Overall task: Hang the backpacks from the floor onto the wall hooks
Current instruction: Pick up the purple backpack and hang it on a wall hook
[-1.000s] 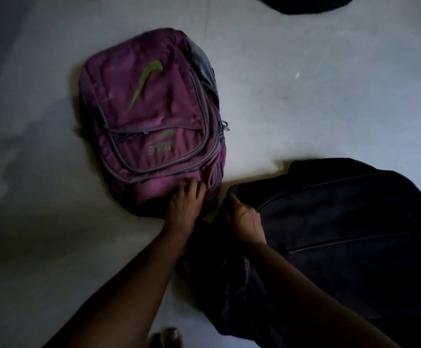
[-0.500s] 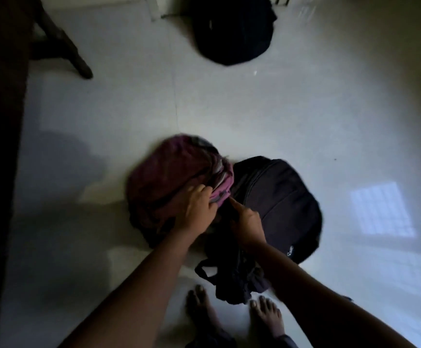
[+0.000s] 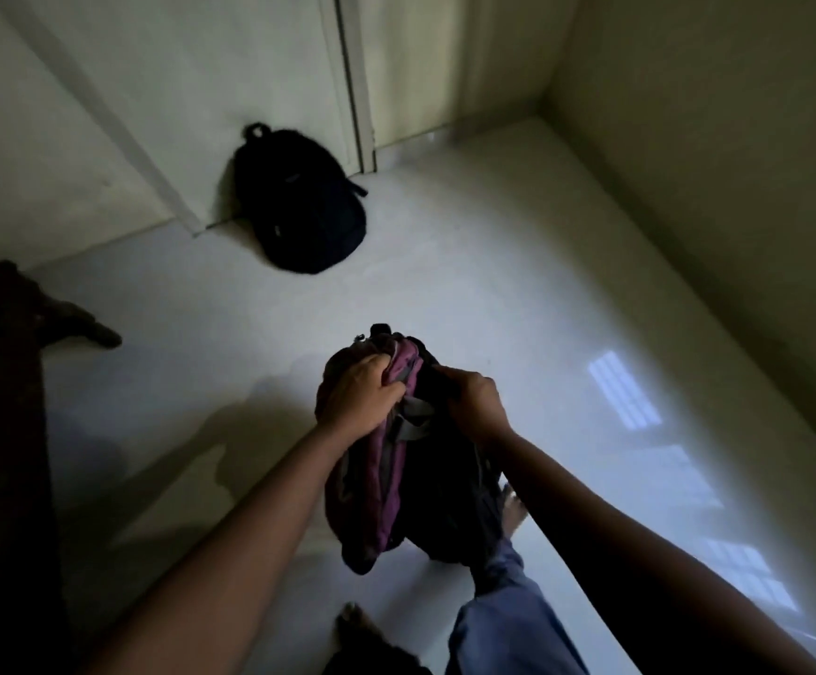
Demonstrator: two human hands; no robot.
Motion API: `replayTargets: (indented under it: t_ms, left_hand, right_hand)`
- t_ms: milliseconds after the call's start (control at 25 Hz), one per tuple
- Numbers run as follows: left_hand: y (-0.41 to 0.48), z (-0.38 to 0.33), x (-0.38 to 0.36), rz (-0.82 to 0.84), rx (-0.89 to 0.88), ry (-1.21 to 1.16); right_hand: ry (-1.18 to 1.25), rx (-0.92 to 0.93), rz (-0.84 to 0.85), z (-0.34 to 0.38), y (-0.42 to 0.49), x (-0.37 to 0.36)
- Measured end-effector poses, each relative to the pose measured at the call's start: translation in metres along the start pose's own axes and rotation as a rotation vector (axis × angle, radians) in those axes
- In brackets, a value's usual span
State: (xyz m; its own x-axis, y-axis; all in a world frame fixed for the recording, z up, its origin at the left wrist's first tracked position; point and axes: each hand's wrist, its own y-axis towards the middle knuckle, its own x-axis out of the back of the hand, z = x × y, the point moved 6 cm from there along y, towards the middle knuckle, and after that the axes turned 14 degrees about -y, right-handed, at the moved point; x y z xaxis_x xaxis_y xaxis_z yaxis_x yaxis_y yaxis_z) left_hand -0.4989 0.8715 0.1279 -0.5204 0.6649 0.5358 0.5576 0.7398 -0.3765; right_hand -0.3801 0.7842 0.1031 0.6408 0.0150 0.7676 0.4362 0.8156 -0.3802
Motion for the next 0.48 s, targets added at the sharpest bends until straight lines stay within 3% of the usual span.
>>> replayTargets:
  t_ms: [320,480]
  left_hand:
    - [0.111,-0.178,-0.074,-0.184,0.084,-0.164]
    - [0.195,-0.255,-0.125,-0.151,0.088,-0.217]
  right_hand:
    - [-0.083,-0.019,-0.048,-0.090,0.092,0.200]
    - [-0.045,-0.127,-0.116,-0.158,0.150,0.289]
